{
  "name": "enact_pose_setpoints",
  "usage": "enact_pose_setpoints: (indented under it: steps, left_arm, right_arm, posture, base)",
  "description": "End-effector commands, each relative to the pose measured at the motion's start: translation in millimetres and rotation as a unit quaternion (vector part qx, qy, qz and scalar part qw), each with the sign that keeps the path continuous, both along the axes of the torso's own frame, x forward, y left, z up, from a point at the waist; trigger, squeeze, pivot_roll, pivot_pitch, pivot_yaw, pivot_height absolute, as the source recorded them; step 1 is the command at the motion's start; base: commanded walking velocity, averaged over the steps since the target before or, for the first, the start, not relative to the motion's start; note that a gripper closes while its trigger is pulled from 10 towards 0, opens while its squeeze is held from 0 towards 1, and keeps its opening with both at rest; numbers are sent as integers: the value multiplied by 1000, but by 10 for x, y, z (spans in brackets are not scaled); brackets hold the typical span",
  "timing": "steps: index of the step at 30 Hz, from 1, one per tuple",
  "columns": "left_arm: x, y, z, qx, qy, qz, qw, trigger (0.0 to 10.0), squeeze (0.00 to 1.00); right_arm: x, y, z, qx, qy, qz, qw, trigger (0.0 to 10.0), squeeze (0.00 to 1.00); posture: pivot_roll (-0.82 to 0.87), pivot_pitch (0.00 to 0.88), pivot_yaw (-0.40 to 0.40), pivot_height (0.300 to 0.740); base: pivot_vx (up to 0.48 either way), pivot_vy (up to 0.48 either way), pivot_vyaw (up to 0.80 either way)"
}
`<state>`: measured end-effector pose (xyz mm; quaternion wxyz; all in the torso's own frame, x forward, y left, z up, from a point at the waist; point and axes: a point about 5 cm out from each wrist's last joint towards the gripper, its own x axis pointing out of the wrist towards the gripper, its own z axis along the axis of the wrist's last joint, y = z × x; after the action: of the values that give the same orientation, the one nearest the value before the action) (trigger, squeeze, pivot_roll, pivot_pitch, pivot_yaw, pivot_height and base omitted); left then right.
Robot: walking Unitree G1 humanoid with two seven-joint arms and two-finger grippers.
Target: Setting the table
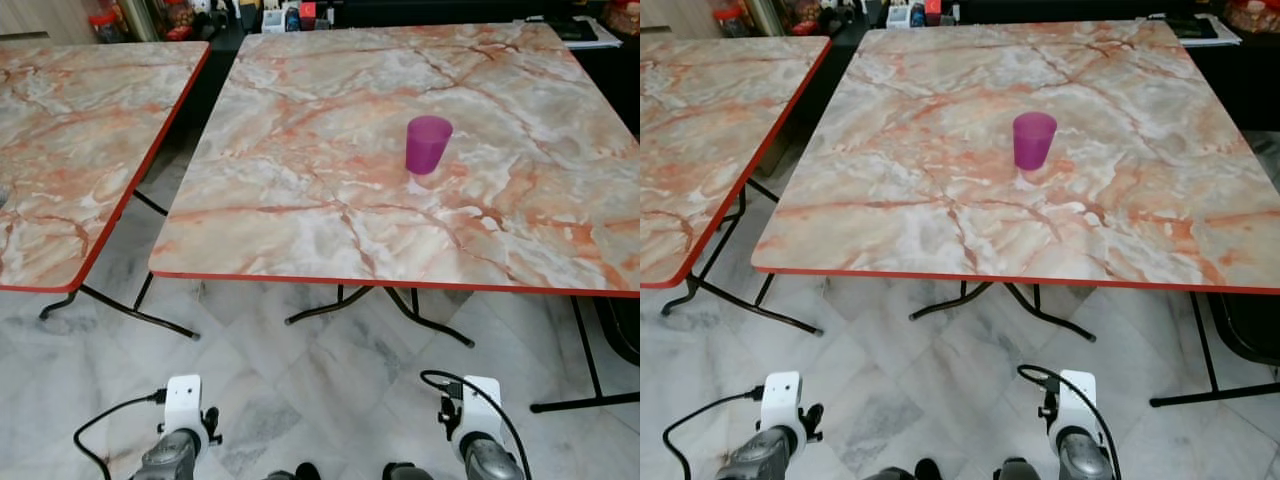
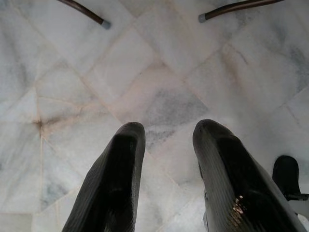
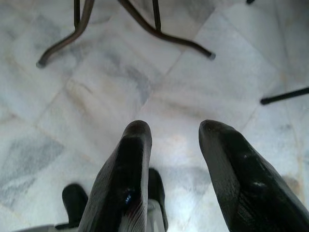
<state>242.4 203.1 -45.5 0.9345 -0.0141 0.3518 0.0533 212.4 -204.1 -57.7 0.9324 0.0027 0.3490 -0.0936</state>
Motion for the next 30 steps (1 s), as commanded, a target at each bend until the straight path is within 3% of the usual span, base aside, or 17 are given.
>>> enact_pose_setpoints:
  steps: [1,14,30]
  left_arm:
    - [-79,1,-62,13,24,-3,1000,10000,0]
    - [-98,-28,-75,14,20,-6,1000,10000,0]
    - [-28,-79,-34,8,8,-9,1000,10000,0]
  right_arm:
    - [-82,34,-63,11,14,-3,1000,10000,0]
    - [-81,57,-79,13,11,-5,1000,10000,0]
    - [-128,35,-116,15,24,-27,999,10000,0]
  posture:
    - [-160,165,92,740]
    - [-161,149,89,740]
    - [-158,127,83,740]
  base:
    - [0,0,0]
    - [0,-226,0]
    - [0,-391,0]
